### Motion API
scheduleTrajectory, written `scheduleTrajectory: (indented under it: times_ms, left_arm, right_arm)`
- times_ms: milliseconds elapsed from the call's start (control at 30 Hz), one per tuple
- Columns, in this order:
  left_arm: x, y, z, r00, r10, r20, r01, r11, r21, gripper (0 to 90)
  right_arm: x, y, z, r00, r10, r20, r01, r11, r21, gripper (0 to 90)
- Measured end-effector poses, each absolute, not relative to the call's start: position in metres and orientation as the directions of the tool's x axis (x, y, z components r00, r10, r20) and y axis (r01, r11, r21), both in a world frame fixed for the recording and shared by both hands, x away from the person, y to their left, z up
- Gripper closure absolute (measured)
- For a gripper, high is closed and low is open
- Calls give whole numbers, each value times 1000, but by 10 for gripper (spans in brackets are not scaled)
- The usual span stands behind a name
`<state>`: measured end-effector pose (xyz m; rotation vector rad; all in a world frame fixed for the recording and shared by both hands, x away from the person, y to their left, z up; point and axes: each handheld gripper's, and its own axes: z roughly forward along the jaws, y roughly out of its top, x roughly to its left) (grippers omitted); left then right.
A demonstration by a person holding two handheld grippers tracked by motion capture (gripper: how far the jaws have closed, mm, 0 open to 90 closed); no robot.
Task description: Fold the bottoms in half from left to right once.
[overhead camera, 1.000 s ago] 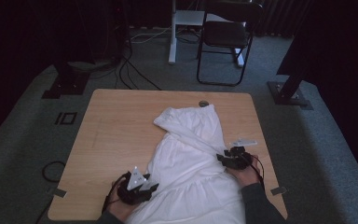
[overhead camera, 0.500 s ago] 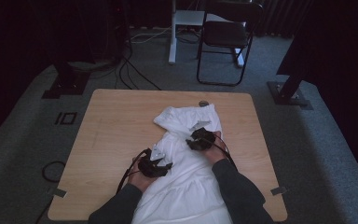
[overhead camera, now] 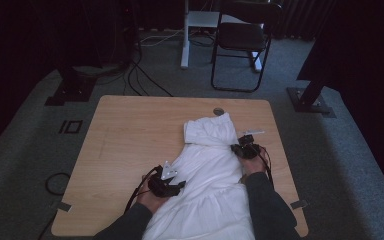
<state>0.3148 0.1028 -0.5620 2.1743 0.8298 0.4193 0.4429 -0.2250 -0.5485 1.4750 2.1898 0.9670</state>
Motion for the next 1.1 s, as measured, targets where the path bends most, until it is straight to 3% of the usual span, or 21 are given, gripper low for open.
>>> scheduleTrajectory:
  times_ms: [367,600,700,767,800,833,900,1100]
  left_arm:
    - [265,112,-560,770,638,11,415,-513,751,452]
    - [306,97,-525,749,657,86,336,-488,805,403]
    - [338,89,-543,727,684,57,422,-510,749,420]
    - [346,87,-558,720,694,28,459,-506,731,437]
    - [346,87,-558,720,694,28,459,-506,731,430]
    - [345,88,-560,717,696,20,451,-487,748,432]
    - [343,89,-561,722,691,31,440,-493,750,432]
    - [342,87,-561,717,696,40,440,-495,749,432]
  right_arm:
    - [391,-224,-554,-475,874,105,661,276,698,798]
    - [392,-222,-553,-475,874,100,665,283,692,798]
    - [392,-222,-553,-476,873,107,670,281,687,775]
    - [393,-222,-551,-491,864,110,671,294,681,682]
    - [393,-222,-551,-491,864,110,671,294,681,682]
    - [392,-221,-547,-525,847,88,639,324,698,587]
    - [389,-218,-538,-545,835,79,599,322,733,531]
    - [382,-182,-501,-677,736,-6,429,401,810,561]
